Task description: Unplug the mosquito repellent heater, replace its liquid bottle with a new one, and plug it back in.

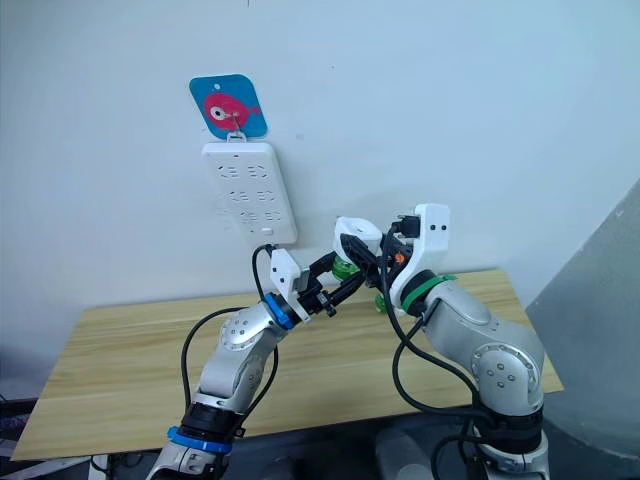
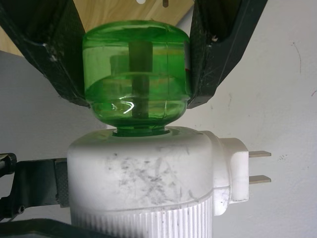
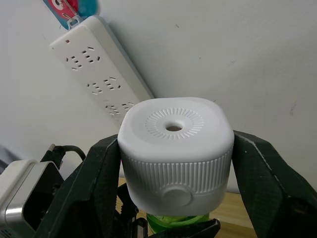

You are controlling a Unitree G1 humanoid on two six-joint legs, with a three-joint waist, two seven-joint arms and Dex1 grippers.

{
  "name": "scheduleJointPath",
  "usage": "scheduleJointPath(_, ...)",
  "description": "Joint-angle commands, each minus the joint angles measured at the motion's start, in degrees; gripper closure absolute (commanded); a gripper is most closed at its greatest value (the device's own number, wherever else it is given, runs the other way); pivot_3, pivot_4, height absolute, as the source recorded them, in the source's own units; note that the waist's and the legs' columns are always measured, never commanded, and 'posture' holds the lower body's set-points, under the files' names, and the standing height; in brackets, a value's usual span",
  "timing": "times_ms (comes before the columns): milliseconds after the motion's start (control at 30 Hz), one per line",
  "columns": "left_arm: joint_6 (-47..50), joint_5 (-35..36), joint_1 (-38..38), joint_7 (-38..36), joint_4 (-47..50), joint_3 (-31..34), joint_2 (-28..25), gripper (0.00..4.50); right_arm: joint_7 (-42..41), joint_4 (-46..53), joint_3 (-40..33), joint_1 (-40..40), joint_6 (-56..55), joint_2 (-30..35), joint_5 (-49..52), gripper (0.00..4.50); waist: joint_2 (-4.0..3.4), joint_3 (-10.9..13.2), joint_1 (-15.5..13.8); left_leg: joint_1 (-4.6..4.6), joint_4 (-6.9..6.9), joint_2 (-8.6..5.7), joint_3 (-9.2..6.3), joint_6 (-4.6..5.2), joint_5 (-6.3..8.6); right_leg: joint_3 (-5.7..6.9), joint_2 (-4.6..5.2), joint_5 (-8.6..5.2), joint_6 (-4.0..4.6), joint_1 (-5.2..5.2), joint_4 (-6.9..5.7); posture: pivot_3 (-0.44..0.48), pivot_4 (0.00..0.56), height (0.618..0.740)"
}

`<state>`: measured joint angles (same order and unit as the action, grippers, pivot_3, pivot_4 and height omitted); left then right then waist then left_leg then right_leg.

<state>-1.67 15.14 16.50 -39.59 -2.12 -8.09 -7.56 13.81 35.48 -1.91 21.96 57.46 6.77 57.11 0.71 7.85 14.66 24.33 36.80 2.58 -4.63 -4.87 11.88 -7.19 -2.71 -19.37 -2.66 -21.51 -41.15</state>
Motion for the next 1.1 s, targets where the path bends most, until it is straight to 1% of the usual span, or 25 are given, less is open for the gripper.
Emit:
scheduleJointPath(33, -1.16, 0.04, 1.29, 0.05, 2.54, -0.35, 0.23, 2.21, -1.27, 1.86, 0.61, 0.59, -1.64, -1.28, 1.6, 1.57, 0.0, 0.0, -0.01, 0.0, 0.0, 0.0, 0.0, 0.0, 0.0, 0.0, 0.0, 0.0, 0.0, 0.0, 0.0, -0.271, 0.091, 0.704)
scheduleJointPath(267, -2.04, -1.83, 1.1, 1.58, 2.21, -0.82, 0.5, 2.21, -0.3, 2.24, 0.8, 0.56, -2.0, -2.61, 1.24, 1.57, 0.0, 0.0, -0.05, 0.01, -0.01, 0.0, 0.0, 0.0, 0.0, 0.0, 0.0, 0.0, 0.0, -0.01, 0.0, -0.271, 0.092, 0.704)
scheduleJointPath(467, -0.99, -0.16, 0.42, 0.71, 2.91, -0.55, 0.33, 2.21, -0.23, 2.6, 0.85, 0.33, -2.1, -2.77, 1.44, 1.57, 0.0, 0.0, -0.07, 0.02, -0.02, 0.0, 0.01, 0.0, 0.0, 0.0, 0.0, 0.0, 0.0, -0.03, 0.01, -0.27, 0.094, 0.704)
scheduleJointPath(533, -0.45, -0.18, 0.27, 0.75, 3.01, -0.33, -0.05, 1.49, -0.28, 2.7, 0.89, 0.27, -2.16, -2.77, 1.45, 1.57, 0.0, 0.0, -0.07, 0.02, -0.02, 0.0, 0.0, 0.0, 0.0, 0.0, 0.0, 0.0, 0.0, -0.04, 0.01, -0.269, 0.095, 0.704)
scheduleJointPath(633, 0.92, -0.47, 0.14, 0.68, 3.37, -0.4, -0.89, 0.54, -0.53, 2.81, 0.92, 0.15, -2.37, -2.65, 1.33, 1.57, 0.0, 0.0, -0.04, 0.03, -0.04, 0.0, 0.01, 0.0, 0.0, -0.01, 0.0, 0.0, 0.0, -0.06, 0.01, -0.269, 0.095, 0.704)
scheduleJointPath(700, 1.76, -0.77, -0.02, 0.42, 3.74, -0.64, -1.67, 0.0, -0.75, 2.8, 0.92, 0.02, -2.57, -2.39, 1.18, 1.57, 0.0, 0.0, -0.06, 0.04, -0.05, 0.0, 0.0, 0.0, 0.0, 0.0, 0.0, 0.0, 0.0, -0.07, 0.01, -0.269, 0.095, 0.704)
scheduleJointPath(900, 6.0, 0.26, -2.87, -0.31, 6.65, 0.51, -5.36, 0.0, -2.67, 3.63, 1.58, 0.13, -3.64, 0.11, -1.41, 1.57, 0.0, 0.0, -0.04, 0.05, -0.08, 0.01, 0.02, 0.0, 0.0, -0.02, 0.0, 0.0, 0.0, -0.11, 0.04, -0.273, 0.096, 0.704)
scheduleJointPath(1100, 13.1, 6.1, -8.38, -1.78, 13.74, 7.02, -12.95, 0.0, -7.06, 5.46, 3.91, 0.5, -5.56, 5.63, -7.25, 1.57, -0.03, 0.03, 0.0, 0.09, -0.14, 0.06, 0.04, 0.0, 0.0, -0.03, 0.0, -0.01, 0.01, -0.24, 0.02, -0.275, 0.102, 0.704)
